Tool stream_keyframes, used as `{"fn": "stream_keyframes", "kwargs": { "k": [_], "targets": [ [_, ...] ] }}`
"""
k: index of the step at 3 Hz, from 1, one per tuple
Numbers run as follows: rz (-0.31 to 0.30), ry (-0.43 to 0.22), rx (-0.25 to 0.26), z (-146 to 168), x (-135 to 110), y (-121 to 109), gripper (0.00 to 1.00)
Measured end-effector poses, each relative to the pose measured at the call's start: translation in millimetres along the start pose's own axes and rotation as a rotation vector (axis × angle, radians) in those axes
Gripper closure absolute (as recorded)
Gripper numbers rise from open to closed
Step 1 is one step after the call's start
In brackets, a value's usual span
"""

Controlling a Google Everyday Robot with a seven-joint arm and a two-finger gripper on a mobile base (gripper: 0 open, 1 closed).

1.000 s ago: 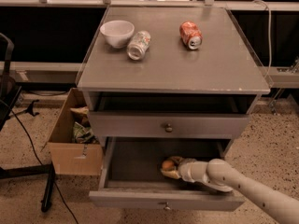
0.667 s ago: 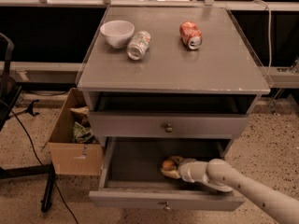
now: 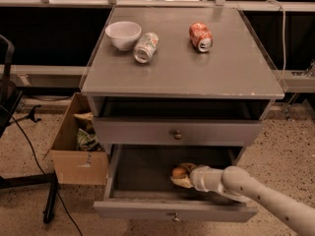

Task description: Pick orange from middle drawer and place on counter

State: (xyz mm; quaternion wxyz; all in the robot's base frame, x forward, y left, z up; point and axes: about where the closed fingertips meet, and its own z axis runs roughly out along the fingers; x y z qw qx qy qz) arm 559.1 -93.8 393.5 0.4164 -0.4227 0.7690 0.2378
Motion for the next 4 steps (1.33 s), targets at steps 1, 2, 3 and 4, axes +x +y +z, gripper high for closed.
{"fn": "stream_keyframes", "kwargs": {
  "k": [1,2,3,4],
  "targets": [
    [-0.029,-0.015,0.019,-50.9,-43.6,14.4,1.00],
    [-0.101,-0.018,0.052,-105.4,-96.0,26.4,1.00],
    [-0.101,-0.018,0.052,-105.3,-96.0,26.5,1.00],
    [-0.128,-0.040,0.058,-128.5,-126.9,30.3,1.00]
  ]
}}
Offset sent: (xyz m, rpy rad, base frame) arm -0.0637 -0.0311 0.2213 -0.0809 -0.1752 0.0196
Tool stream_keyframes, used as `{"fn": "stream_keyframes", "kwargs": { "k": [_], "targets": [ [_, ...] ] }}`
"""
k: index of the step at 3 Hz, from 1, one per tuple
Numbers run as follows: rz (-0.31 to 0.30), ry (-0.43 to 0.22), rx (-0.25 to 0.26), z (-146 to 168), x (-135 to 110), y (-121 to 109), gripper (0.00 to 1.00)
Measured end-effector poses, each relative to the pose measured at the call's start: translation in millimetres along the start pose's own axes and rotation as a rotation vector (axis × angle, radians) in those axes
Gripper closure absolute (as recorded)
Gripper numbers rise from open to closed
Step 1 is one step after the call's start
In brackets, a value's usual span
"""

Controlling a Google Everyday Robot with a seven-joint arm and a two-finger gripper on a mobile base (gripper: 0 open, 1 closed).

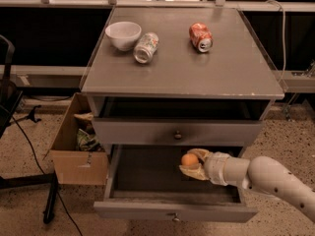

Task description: Pick orange from middle drawer and place on counter

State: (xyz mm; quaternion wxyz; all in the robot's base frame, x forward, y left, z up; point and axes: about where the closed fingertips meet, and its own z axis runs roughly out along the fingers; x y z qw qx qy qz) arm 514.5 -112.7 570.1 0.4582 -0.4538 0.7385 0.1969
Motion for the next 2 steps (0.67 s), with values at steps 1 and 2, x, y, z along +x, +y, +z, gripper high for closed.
{"fn": "stream_keyframes", "kwargs": {
  "k": [1,2],
  "targets": [
    [-0.050,-0.015,0.029,-48.4,-65.4,-4.5,1.00],
    [-0.132,-0.004,0.026,-91.4,-131.1,-7.1,1.00]
  ]
}}
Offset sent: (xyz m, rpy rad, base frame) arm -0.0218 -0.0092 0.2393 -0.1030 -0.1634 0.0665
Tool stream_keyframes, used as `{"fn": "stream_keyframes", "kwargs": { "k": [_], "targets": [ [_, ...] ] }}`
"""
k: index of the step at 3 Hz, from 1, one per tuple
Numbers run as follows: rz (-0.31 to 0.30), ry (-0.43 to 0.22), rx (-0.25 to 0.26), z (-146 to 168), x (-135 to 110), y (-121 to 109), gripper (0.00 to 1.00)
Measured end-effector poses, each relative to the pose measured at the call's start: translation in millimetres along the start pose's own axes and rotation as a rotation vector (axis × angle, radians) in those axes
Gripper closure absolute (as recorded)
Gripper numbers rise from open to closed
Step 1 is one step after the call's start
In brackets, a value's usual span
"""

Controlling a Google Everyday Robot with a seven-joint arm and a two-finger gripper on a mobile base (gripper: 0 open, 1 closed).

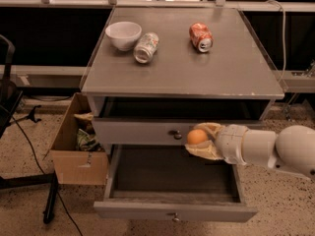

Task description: Pick orange from middle drawer and place on counter

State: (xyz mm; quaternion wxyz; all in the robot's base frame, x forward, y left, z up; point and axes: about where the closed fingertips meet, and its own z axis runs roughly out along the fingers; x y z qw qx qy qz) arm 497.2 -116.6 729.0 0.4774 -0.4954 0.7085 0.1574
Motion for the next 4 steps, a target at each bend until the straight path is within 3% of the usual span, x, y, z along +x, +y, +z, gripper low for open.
{"fn": "stream_keyframes", "kwargs": {
  "k": [1,2,3,4],
  "targets": [
    [-0.001,0.000,0.000,-0.1,-0.3,-0.1,1.00],
    [-0.024,-0.014,0.007,-8.2,-15.8,-7.5,1.00],
    [-0.055,-0.019,0.038,-27.2,-43.1,-25.7,1.00],
    [-0.066,-0.017,0.101,-49.1,-67.5,-65.6,1.00]
  ]
}}
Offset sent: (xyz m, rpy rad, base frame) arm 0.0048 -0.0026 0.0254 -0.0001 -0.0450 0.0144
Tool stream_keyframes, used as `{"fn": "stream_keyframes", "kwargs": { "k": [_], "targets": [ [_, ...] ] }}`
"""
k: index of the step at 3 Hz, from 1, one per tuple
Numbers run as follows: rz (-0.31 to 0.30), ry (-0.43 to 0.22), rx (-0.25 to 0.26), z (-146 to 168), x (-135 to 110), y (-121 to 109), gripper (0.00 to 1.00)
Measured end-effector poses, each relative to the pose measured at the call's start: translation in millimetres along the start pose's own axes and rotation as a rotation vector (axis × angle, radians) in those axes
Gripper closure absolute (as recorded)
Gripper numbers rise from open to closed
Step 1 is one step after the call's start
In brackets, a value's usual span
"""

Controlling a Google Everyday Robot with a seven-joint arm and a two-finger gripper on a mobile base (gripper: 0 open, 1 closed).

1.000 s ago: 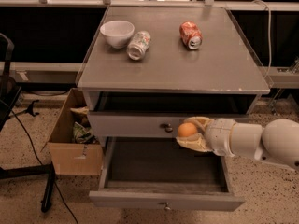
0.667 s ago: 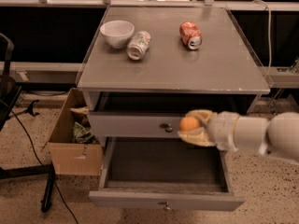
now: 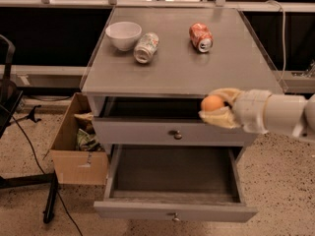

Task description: Pick orange from middle drawer and place on counter

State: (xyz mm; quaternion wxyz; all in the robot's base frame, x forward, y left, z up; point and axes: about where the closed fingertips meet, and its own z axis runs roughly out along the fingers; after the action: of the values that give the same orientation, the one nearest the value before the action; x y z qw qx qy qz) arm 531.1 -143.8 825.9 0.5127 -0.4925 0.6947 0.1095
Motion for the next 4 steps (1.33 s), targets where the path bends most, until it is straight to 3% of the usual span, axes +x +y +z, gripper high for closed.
{"fn": "stream_keyframes", "kwargs": {
  "k": [1,3,4],
  "targets": [
    [0.006,-0.024,0.037,17.4,-8.4,-49.6,1.00],
    [0.107,-0.138,0.108,74.8,-7.9,-119.4,1.00],
    [0.157,-0.193,0.128,113.4,-12.3,-141.1,1.00]
  ]
}}
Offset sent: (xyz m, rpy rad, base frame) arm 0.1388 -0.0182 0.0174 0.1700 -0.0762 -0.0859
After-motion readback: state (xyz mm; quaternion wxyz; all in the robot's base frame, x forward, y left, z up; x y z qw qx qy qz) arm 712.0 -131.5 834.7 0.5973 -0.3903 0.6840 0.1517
